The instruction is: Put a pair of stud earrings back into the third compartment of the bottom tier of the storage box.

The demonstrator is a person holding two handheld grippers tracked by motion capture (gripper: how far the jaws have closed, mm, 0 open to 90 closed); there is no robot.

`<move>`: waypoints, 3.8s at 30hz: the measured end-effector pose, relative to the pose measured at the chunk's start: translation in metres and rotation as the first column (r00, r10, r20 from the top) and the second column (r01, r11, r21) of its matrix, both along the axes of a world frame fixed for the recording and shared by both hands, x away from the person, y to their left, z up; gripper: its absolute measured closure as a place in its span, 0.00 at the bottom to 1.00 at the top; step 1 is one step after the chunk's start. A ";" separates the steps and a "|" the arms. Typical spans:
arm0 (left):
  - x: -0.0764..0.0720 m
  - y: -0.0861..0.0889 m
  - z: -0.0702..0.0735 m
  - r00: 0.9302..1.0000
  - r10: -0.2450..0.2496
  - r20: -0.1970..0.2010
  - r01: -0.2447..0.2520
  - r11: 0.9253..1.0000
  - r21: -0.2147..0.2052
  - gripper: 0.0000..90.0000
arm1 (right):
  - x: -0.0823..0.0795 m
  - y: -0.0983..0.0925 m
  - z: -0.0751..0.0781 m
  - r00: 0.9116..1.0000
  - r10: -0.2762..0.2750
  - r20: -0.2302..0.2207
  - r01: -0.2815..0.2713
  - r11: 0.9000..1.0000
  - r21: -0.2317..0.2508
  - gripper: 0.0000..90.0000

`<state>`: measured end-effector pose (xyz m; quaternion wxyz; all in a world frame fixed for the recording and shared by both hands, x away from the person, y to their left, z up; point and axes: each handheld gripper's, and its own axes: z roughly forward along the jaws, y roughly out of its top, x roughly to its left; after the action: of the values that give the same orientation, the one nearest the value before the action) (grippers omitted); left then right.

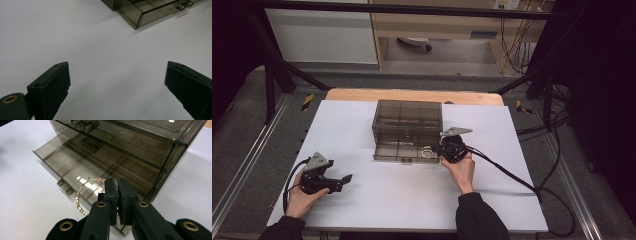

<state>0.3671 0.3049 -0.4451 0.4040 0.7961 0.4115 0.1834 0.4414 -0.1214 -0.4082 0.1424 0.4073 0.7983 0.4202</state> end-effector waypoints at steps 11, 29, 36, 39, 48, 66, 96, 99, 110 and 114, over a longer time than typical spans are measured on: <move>0.000 0.000 0.000 1.000 -0.001 -0.001 0.001 1.000 0.003 0.07 | 0.014 0.004 -0.006 1.000 -0.017 -0.002 0.017 1.000 -0.019 0.97; 0.000 0.000 0.000 1.000 -0.002 -0.002 0.002 1.000 0.005 0.07 | 0.025 0.007 -0.020 0.999 -0.036 -0.017 0.035 0.998 -0.043 0.97; 0.000 0.000 -0.001 1.000 -0.002 -0.003 0.002 1.000 0.005 0.07 | 0.026 0.009 -0.026 0.999 -0.034 -0.025 0.033 0.998 -0.056 0.97; 0.000 0.000 0.000 1.000 -0.002 -0.003 0.002 1.000 0.005 0.07 | 0.026 0.010 -0.027 0.999 -0.032 -0.030 0.030 0.998 -0.060 0.97; 0.000 -0.001 -0.001 1.000 -0.002 -0.004 0.002 1.000 0.004 0.07 | 0.025 0.012 -0.033 0.999 -0.022 -0.037 0.019 0.997 -0.080 0.97; 0.000 0.000 0.000 1.000 -0.003 -0.003 0.003 1.000 0.003 0.07 | 0.019 0.010 -0.024 1.000 -0.014 -0.009 0.014 0.998 -0.060 0.87; -0.001 -0.002 0.000 1.000 -0.007 -0.007 0.007 1.000 0.002 0.07 | -0.031 -0.054 0.015 0.997 -0.030 0.076 0.027 0.999 0.044 0.10; -0.001 -0.002 0.000 1.000 -0.009 -0.008 0.009 1.000 0.002 0.07 | -0.035 -0.064 0.009 0.997 -0.034 0.066 0.030 0.998 0.055 0.07; -0.001 -0.004 -0.001 1.000 -0.016 -0.013 0.016 1.000 0.005 0.07 | -0.048 -0.097 -0.012 0.999 -0.029 0.016 0.027 0.997 0.077 0.01; -0.001 -0.004 -0.001 1.000 -0.017 -0.014 0.017 1.000 0.005 0.07 | -0.053 -0.108 -0.021 1.000 -0.021 0.002 0.020 0.997 0.078 0.01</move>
<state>0.3658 0.3012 -0.4461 0.4004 0.8019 0.4072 0.1756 0.3882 -0.2289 -0.4290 0.1320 0.4201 0.7768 0.4501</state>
